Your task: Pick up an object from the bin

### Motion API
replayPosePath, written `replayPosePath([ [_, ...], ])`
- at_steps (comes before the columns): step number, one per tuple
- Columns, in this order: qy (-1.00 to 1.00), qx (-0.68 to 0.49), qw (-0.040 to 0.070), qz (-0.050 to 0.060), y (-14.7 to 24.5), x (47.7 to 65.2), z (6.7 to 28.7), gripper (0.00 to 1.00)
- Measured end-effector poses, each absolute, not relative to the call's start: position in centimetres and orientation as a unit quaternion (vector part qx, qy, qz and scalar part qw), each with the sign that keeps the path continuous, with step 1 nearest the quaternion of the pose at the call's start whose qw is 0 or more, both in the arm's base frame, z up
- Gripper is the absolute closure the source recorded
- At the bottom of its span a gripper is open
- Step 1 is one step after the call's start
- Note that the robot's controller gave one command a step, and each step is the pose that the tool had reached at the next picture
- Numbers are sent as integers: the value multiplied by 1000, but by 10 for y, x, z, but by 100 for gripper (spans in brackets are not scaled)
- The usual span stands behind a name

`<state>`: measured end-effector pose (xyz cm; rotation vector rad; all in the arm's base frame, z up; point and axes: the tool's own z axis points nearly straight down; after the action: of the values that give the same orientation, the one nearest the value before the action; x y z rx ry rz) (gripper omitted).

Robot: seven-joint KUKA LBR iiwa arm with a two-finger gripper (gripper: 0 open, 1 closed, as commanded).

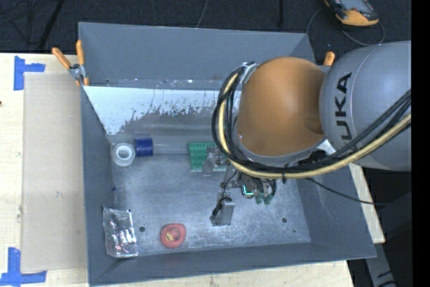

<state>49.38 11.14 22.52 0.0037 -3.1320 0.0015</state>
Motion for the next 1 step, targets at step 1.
replayPosePath([
  [1, -959, 284, 3, 0, 184, 493, 88, 0],
])
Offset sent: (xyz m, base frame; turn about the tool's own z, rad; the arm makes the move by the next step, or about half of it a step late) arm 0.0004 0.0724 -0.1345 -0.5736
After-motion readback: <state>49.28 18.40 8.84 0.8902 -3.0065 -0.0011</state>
